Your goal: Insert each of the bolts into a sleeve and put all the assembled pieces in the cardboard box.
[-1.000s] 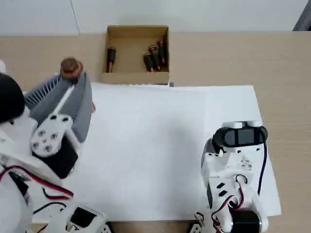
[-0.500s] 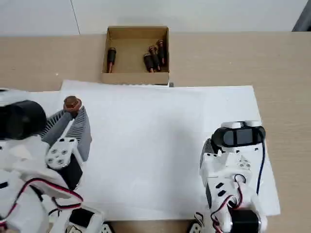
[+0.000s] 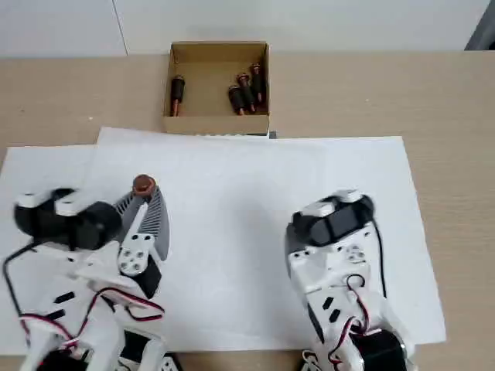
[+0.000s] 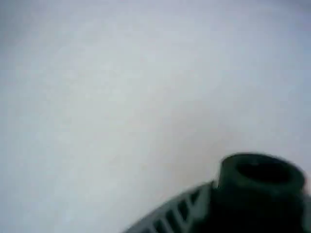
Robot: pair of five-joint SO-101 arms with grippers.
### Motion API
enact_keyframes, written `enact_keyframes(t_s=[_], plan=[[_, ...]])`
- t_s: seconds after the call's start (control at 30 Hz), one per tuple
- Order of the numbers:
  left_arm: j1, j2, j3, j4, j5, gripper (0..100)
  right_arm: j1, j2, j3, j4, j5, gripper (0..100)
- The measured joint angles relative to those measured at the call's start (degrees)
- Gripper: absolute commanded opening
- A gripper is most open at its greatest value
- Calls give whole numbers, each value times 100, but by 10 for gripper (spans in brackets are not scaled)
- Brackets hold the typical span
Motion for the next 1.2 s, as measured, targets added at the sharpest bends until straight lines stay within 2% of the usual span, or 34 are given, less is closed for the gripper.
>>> enact_keyframes(t_s=[0.23,0.43,0.63,0.77,1.0,1.2], plan=[[132,-1081,1424,-501,633,6,-695,0,167,-308,519,3],[343,-1108,1618,-826,1618,6,-1459,-70,571,-598,1073,3],[369,-1108,1978,-1415,2084,6,-2013,0,1055,-1055,1503,3],[387,-1108,2092,-1705,2286,6,-2092,9,1284,-1398,1688,3],[897,-1108,2092,-1732,2523,6,-2101,9,1407,-1996,1714,3],[941,-1108,2479,-1881,2576,6,-2101,9,1407,-2127,1714,3]])
